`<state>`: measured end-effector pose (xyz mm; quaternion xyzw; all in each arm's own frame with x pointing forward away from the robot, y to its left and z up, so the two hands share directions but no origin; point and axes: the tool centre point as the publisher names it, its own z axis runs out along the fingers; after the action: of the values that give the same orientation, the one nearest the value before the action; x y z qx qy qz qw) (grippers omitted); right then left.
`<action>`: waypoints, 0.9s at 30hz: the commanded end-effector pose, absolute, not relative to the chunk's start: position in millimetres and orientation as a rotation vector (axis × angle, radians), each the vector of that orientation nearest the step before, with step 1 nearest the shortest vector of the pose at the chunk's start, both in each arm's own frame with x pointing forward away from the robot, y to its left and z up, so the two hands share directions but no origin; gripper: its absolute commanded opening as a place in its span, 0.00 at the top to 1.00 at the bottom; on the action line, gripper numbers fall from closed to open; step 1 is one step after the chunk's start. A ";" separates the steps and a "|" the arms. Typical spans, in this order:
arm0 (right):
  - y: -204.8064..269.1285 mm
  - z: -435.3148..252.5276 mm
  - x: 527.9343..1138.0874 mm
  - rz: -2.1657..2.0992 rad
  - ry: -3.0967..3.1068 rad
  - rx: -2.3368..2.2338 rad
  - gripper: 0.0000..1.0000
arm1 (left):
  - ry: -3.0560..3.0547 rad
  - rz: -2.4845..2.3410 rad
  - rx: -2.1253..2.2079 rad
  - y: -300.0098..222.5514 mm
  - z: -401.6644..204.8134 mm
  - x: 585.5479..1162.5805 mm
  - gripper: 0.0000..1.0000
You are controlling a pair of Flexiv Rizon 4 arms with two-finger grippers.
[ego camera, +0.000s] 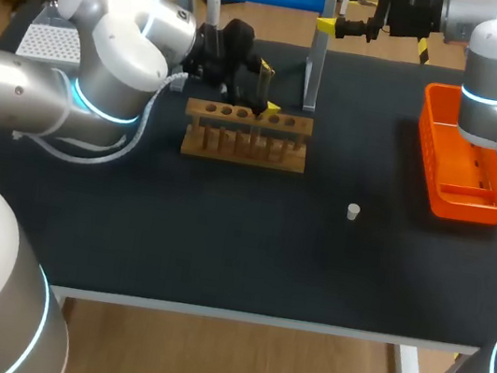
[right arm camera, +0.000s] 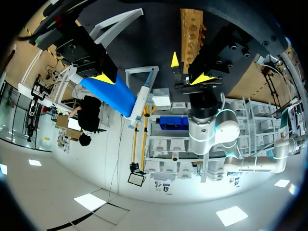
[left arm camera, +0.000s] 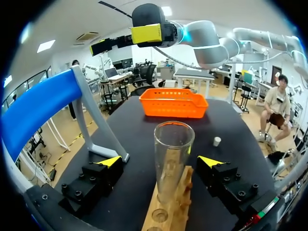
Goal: Invert the test tube, pick up the pipette, mount the tip to pipette, aspirate from beaker and dispense into the tube, eject the tip, return the pipette, and cap with the stopper.
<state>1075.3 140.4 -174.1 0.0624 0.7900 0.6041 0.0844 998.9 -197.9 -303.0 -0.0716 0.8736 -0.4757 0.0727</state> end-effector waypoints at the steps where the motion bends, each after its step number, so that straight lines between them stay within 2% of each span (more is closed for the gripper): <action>1: 139.4 -173.5 1076.0 1.801 2.362 0.184 0.00 | 2.617 -1.427 -0.221 -198.2 -303.0 995.2 0.00; 27: 139.4 -173.5 1076.0 1.801 2.362 0.184 0.00 | 2.627 -1.417 -0.223 -199.2 -302.2 991.3 0.00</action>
<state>1075.3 140.4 -174.1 0.0624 0.7900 0.6041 0.0844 991.0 -199.1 -302.6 -0.0744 0.8746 -0.4732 0.0748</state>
